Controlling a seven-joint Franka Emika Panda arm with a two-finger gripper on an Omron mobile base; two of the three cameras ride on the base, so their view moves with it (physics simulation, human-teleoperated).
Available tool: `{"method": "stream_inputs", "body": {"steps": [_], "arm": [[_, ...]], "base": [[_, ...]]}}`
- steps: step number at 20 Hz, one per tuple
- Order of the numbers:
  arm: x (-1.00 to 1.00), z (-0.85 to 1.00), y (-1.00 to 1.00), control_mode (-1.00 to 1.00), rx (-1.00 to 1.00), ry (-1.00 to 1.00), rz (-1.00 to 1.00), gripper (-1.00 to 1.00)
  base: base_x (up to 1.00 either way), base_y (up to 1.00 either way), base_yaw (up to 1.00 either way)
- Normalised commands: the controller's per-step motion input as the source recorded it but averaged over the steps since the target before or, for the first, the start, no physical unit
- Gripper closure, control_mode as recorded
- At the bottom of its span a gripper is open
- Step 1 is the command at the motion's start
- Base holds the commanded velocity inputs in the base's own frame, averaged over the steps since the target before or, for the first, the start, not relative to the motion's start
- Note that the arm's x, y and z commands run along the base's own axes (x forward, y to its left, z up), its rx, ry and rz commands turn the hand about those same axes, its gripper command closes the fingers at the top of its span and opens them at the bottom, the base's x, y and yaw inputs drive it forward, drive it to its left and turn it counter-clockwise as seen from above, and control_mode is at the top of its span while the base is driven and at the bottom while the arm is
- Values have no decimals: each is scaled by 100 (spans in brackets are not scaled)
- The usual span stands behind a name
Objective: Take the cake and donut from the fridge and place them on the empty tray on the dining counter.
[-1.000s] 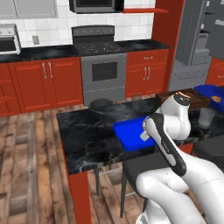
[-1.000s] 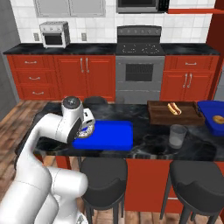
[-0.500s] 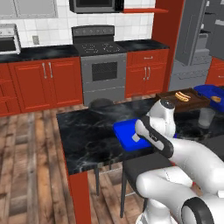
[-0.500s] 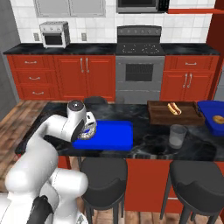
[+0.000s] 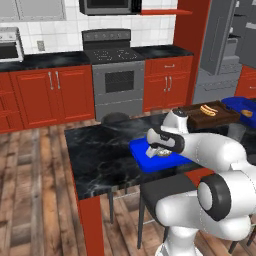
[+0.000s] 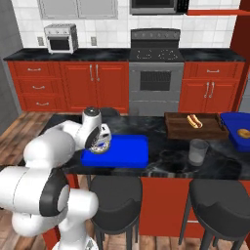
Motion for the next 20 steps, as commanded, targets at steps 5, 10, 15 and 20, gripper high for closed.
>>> {"method": "stream_inputs", "body": {"steps": [5, 10, 15, 20], "arm": [[54, -34, 0, -100, 0, 0, 0, 100], [51, -51, 0, -100, 0, 0, 0, 100], [41, -48, 0, -100, 0, 0, 0, 100], [40, -42, 0, -100, 0, 0, 0, 100]], "base": [[0, 0, 0], [0, 0, 0], [0, 0, 0], [0, 0, 0]]}}
